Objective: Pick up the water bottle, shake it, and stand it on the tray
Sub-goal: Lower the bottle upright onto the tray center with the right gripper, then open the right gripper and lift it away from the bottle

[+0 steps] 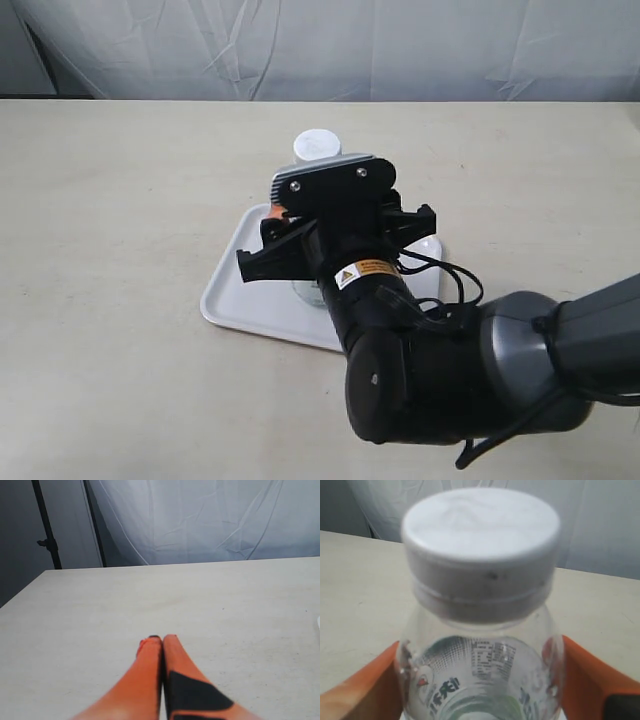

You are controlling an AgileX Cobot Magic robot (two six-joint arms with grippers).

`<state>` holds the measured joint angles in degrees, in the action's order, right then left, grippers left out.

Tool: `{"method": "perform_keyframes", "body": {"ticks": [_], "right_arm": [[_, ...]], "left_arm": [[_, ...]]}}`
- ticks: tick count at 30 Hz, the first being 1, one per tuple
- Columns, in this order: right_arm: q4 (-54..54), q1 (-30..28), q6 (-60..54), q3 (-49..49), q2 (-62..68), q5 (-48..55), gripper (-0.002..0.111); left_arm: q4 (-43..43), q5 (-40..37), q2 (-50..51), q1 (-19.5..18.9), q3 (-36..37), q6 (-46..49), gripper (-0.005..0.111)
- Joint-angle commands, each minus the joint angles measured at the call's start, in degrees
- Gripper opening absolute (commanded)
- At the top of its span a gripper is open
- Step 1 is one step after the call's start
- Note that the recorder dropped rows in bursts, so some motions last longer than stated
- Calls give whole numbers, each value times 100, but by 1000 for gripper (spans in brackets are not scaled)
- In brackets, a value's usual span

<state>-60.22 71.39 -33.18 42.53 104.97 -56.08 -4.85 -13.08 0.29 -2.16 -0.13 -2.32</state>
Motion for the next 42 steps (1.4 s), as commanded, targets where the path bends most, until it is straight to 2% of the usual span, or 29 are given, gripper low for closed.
{"method": "perform_keyframes", "body": {"ticks": [1,3,5,19,27,39,41,42], "right_arm": [[104,-6,37,8,-38,21,39],[95,-6,37,8,-38,-5,60],[81,-6,16,8,-38,-5,68],[12,-17,-419,8,-672,287,68],[45,-684,-466,8,-637,1066,68],[268,-699,-475,8,-649,1020,68],[268,-699,-475,8,-649,1091,72],[268,-699,-475,8,-649,1148,78]], "left_arm": [[-20,18,-29,-1,13,-22,0],[-20,18,-29,-1,13,-22,0],[-20,18,-29,-1,13,-22,0],[-20,18,-29,-1,13,-22,0],[-20,18,-29,-1,13,-22,0],[-20,18,-29,-1,13,-22,0],[-20,18,-29,-1,13,-22,0],[-20,18,-29,-1,13,-22,0]]}}
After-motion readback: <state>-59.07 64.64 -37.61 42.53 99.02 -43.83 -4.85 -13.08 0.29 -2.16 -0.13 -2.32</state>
